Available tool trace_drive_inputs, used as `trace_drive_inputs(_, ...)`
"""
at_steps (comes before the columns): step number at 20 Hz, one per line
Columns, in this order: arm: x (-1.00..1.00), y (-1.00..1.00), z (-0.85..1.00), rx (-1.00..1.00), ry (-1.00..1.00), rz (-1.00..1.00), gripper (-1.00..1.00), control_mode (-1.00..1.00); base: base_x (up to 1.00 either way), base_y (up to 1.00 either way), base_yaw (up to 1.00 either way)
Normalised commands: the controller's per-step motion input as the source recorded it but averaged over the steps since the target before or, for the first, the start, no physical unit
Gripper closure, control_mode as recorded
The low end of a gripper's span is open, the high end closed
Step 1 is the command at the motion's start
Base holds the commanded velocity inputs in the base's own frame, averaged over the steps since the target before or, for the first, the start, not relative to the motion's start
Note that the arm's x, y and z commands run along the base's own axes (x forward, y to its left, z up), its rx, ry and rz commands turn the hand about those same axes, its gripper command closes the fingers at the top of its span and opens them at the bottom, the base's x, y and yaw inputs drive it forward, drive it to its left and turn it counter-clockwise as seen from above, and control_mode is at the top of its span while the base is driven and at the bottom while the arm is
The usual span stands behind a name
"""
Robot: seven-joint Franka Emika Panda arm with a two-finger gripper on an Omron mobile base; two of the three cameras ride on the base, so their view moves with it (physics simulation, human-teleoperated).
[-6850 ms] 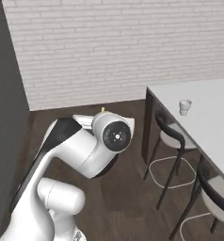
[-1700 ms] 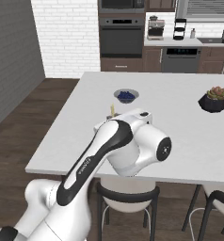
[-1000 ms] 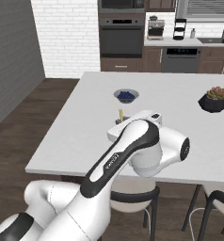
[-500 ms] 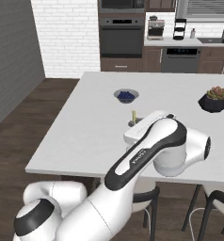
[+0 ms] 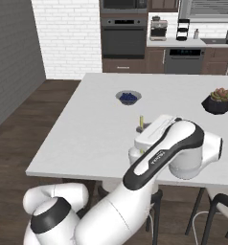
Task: Take a straw from the drawer in front and place it inside the glass cup on the dining counter.
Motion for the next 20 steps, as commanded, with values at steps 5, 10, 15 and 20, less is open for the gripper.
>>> trace_drive_inputs(5,0.16,0.00,-0.21,0.00,0.01,0.04,1.00,-1.00,0.00,0.00,0.00)
trace_drive_inputs(10,0.32,0.00,-0.12,0.00,0.00,0.01,1.00,-1.00,0.00,0.00,0.00)
trace_drive_inputs(15,0.31,0.07,-0.21,0.00,0.00,0.01,1.00,-1.00,0.00,0.00,0.00)
trace_drive_inputs(20,0.13,0.24,-0.27,0.00,0.02,0.02,1.00,-1.00,0.00,0.00,0.00)
